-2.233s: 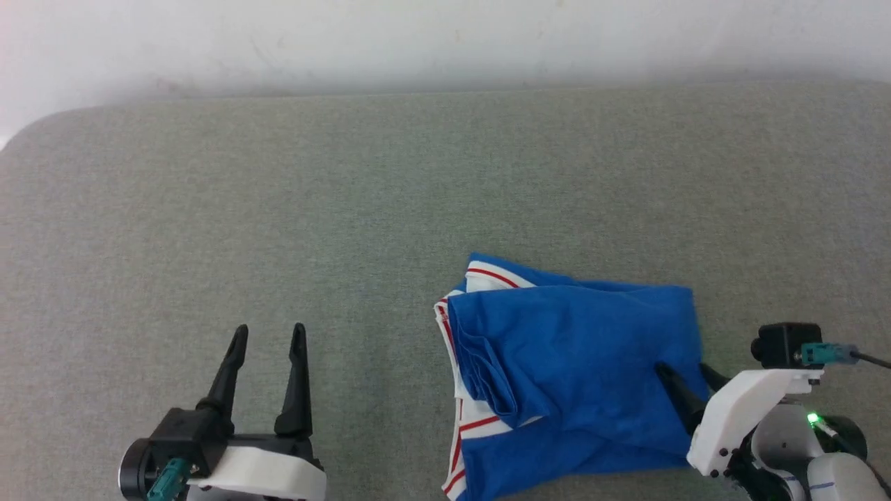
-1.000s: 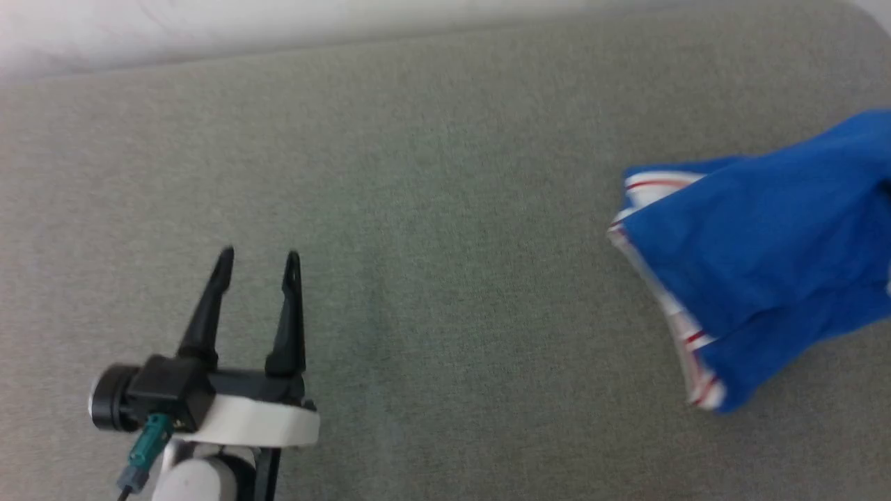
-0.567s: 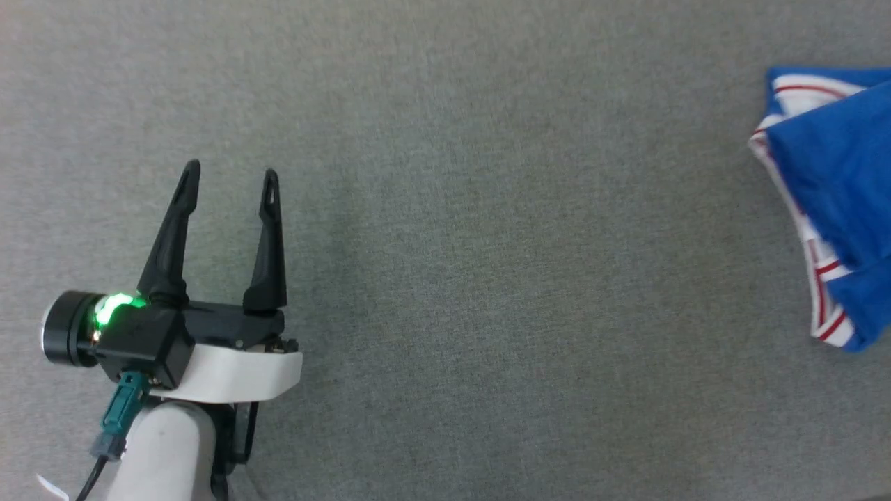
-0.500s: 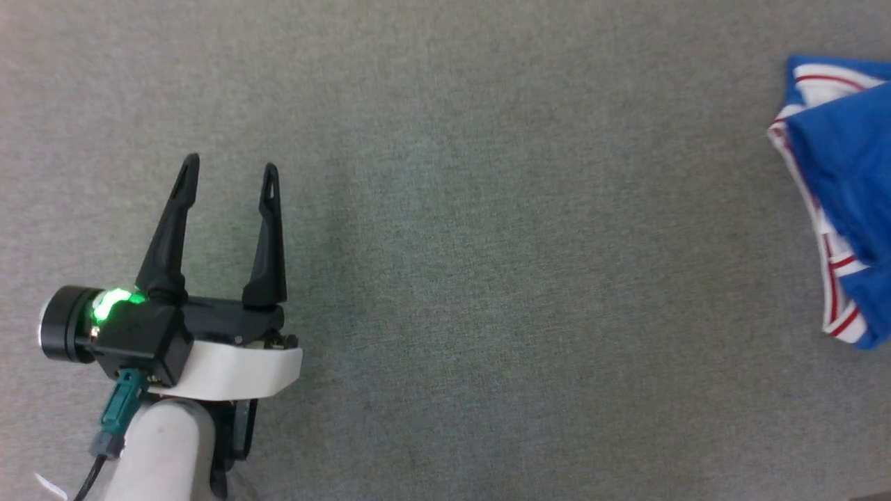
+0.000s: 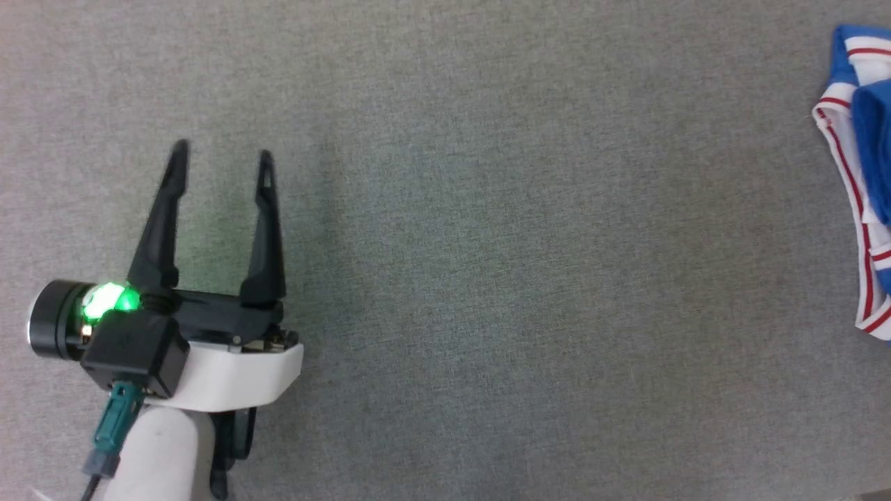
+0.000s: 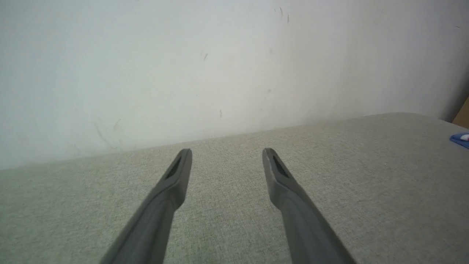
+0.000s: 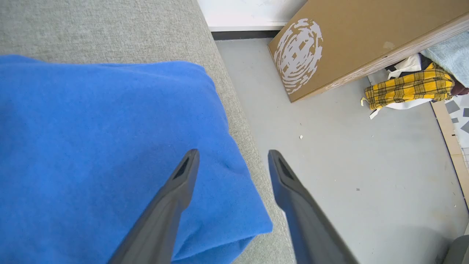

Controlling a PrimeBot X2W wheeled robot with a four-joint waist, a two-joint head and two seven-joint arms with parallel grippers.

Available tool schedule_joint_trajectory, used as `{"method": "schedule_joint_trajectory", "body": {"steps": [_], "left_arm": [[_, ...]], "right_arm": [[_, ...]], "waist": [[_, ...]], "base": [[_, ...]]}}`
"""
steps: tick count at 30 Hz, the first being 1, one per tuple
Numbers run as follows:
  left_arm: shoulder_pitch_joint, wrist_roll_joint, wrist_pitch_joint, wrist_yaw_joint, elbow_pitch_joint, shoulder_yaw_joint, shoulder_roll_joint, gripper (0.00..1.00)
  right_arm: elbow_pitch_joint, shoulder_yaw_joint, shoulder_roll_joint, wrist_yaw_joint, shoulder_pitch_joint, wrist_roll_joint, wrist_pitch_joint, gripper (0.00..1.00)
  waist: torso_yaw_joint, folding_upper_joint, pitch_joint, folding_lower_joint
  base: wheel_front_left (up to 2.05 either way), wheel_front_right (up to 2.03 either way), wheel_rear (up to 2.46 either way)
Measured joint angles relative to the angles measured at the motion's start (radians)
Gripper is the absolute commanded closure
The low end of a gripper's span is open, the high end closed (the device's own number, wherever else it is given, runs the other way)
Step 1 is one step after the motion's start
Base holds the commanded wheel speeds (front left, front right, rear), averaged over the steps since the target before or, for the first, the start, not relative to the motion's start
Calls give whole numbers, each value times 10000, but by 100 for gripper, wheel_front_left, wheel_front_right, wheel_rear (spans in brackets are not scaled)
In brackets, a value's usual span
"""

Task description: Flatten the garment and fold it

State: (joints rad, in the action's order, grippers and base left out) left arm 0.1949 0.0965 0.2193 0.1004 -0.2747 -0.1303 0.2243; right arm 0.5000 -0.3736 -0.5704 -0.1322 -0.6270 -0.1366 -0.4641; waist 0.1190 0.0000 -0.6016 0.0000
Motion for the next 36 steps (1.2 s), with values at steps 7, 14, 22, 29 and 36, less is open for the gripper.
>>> {"method": "schedule_joint_trajectory", "body": {"steps": [7,14,22,29,36], "left_arm": [[-101,82,184,165,56,21,-75,0],[-601,370,291,249,462,71,-328,0],[-1595,813,359,247,1089,119,-454,0],[-1934,1083,25,238,1469,236,-431,0],[-1952,1137,-355,341,1745,130,-437,0]], "right_arm": [[-17,-88,339,-4,14,244,345,0],[-694,-215,1703,-6,756,-849,702,0],[-2293,629,2884,-4,2685,-1685,1066,0],[-4010,1381,3672,-2,3731,-1927,2146,0],[-5127,1988,4031,-2,4622,-637,3561,0]], "waist": [[14,1,635,0],[3,1,1611,-1],[-85,1,2948,-3],[-299,1,4222,-4],[-757,1,5132,-2]], "base": [[0,0,0],[0,0,0],[0,0,0],[0,0,0],[0,0,0]]}}
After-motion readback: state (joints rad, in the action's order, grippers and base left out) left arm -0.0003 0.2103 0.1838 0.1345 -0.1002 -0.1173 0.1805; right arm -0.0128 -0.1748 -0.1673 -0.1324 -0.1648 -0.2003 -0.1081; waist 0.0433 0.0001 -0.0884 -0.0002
